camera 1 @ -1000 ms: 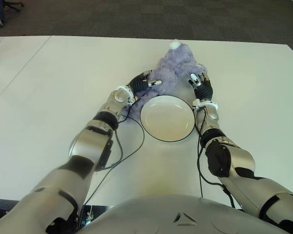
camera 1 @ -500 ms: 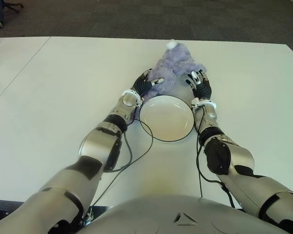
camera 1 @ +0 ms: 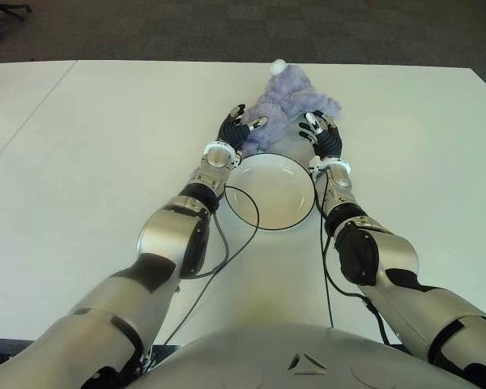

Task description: Put the doll into the plate.

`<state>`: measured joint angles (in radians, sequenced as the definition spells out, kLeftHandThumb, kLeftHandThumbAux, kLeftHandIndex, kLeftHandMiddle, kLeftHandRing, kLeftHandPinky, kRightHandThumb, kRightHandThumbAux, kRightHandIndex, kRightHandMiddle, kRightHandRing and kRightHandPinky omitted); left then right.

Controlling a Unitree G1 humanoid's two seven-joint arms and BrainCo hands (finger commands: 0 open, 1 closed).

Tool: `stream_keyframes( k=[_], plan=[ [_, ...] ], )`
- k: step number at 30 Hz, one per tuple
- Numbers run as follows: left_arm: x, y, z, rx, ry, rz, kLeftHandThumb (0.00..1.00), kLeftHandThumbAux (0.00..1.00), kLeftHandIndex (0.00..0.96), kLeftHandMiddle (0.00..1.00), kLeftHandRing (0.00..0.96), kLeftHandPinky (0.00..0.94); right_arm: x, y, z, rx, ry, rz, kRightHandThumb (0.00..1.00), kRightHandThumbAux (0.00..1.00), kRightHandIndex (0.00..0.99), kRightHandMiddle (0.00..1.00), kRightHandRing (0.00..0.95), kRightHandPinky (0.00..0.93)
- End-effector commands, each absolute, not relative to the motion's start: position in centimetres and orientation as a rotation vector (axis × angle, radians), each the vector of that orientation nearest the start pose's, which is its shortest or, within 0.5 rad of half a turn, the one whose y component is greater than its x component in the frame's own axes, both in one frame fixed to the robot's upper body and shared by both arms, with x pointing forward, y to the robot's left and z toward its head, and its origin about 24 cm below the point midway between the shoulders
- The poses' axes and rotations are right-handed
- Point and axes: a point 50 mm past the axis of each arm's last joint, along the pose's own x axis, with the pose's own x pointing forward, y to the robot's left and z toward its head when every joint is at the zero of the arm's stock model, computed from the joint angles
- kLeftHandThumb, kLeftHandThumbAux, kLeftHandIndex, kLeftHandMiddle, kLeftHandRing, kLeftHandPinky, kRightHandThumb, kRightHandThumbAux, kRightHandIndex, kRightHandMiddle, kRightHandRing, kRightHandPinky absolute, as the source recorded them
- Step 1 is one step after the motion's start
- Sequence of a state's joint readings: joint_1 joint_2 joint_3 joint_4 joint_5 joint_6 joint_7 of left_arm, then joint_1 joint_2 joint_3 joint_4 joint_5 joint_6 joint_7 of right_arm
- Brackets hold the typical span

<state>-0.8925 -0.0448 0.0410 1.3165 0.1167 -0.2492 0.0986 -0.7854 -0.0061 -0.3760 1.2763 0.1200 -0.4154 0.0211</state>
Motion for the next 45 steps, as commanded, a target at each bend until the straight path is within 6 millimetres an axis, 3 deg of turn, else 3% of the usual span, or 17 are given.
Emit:
stream_keyframes(
  k=[1, 10, 18, 34, 41, 44, 45],
  plan=[
    [37.1, 7.0, 4.0, 0.137, 0.22, -0.154, 0.047, 0.609, 0.0, 0.0, 0.0, 0.019, 34.8, -13.0, -0.2, 0.271, 0.285, -0.107, 0.056, 0.67, 0.226, 0.284, 0.342, 0.337],
    [37.4, 7.7, 4.4, 0.121, 0.22, -0.142, 0.034, 0.622, 0.0, 0.0, 0.0, 0.014, 36.0, -14.2, 1.2, 0.181, 0.301, -0.084, 0.031, 0.682, 0.222, 0.273, 0.325, 0.328],
    [38.2, 8.9, 5.3, 0.145, 0.206, -0.138, 0.028, 0.619, 0.0, 0.0, 0.0, 0.001, 37.7, -15.7, 3.8, 0.068, 0.271, -0.065, 0.009, 0.699, 0.241, 0.291, 0.327, 0.331],
    [39.0, 10.6, 6.4, 0.231, 0.211, -0.151, 0.0, 0.547, 0.0, 0.0, 0.0, 0.021, 38.7, -18.4, 5.9, -0.163, 0.268, -0.033, 0.026, 0.733, 0.214, 0.263, 0.318, 0.327],
    [39.2, 10.8, 6.6, 0.269, 0.221, -0.169, 0.0, 0.54, 0.0, 0.0, 0.0, 0.018, 39.0, -19.0, 6.7, -0.203, 0.274, -0.012, 0.018, 0.731, 0.177, 0.238, 0.287, 0.29],
    [39.3, 10.9, 6.8, 0.301, 0.223, -0.193, 0.0, 0.535, 0.0, 0.0, 0.0, 0.02, 39.5, -19.4, 7.6, -0.203, 0.278, 0.007, 0.016, 0.726, 0.128, 0.205, 0.244, 0.229],
    [39.4, 11.0, 7.0, 0.312, 0.221, -0.203, 0.0, 0.524, 0.006, 0.0, 0.0, 0.057, 39.6, -19.4, 7.9, -0.199, 0.281, 0.015, 0.017, 0.715, 0.056, 0.133, 0.163, 0.154]
  ],
)
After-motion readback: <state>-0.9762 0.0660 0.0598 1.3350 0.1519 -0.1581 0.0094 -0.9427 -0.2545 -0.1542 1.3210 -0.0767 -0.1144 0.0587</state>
